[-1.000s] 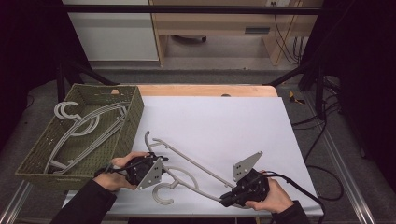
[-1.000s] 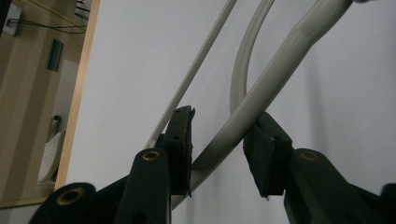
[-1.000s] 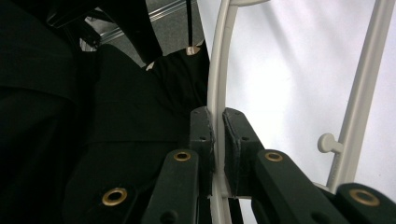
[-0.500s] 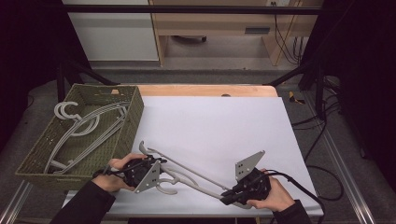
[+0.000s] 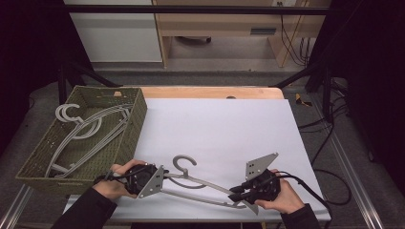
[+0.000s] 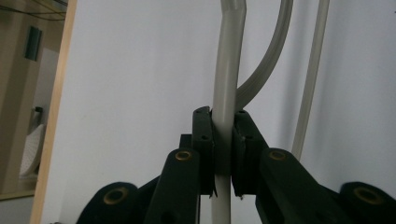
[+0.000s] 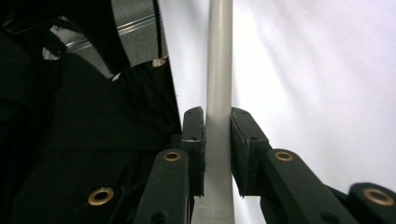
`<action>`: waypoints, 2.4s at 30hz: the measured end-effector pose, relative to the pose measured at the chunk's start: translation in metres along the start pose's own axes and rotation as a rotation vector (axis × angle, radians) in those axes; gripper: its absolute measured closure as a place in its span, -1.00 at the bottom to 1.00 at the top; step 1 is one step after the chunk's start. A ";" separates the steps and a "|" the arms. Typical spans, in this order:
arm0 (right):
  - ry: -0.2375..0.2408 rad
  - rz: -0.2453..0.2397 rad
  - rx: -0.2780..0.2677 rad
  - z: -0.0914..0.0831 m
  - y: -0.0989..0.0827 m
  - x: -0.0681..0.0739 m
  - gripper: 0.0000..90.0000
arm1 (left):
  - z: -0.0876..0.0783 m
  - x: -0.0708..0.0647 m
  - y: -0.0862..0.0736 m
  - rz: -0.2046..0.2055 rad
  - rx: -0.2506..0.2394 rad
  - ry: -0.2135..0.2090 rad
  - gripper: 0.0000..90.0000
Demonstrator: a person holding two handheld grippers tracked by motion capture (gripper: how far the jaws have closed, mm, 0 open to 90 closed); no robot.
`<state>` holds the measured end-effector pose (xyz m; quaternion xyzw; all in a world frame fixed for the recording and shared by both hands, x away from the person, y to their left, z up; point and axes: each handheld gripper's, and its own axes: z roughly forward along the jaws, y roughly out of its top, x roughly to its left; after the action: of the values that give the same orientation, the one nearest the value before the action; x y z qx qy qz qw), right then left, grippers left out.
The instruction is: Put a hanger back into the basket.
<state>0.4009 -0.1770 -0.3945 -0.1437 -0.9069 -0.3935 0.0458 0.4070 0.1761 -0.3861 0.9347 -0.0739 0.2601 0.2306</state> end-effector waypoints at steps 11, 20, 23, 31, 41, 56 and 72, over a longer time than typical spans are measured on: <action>-0.184 0.080 -0.130 -0.011 -0.004 -0.011 0.47 | -0.001 -0.002 0.009 -0.202 0.010 -0.022 0.82; -0.388 0.199 -0.376 -0.036 -0.013 -0.017 0.01 | 0.000 0.007 0.016 -0.426 -0.003 0.042 0.83; -0.427 0.217 -0.407 -0.039 -0.017 -0.018 -0.15 | 0.001 0.012 0.017 -0.479 0.001 0.056 0.83; -0.515 0.283 -0.478 -0.045 -0.028 -0.020 -0.62 | -0.008 0.031 0.019 -0.604 -0.016 0.114 0.83; -0.572 0.342 -0.450 -0.046 -0.050 -0.023 -0.83 | -0.049 0.056 0.023 -0.655 -0.044 0.169 0.82; -0.625 0.353 -0.440 -0.047 -0.055 -0.024 -0.90 | -0.124 0.089 -0.008 -0.740 -0.031 0.274 0.82; -0.660 0.353 -0.421 -0.045 -0.055 -0.024 -0.96 | -0.161 0.103 -0.066 -0.841 0.010 0.358 0.82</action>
<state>0.4064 -0.2510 -0.4070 -0.4212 -0.7343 -0.4890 -0.2104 0.4389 0.3079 -0.2364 0.8249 0.3542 0.3019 0.3208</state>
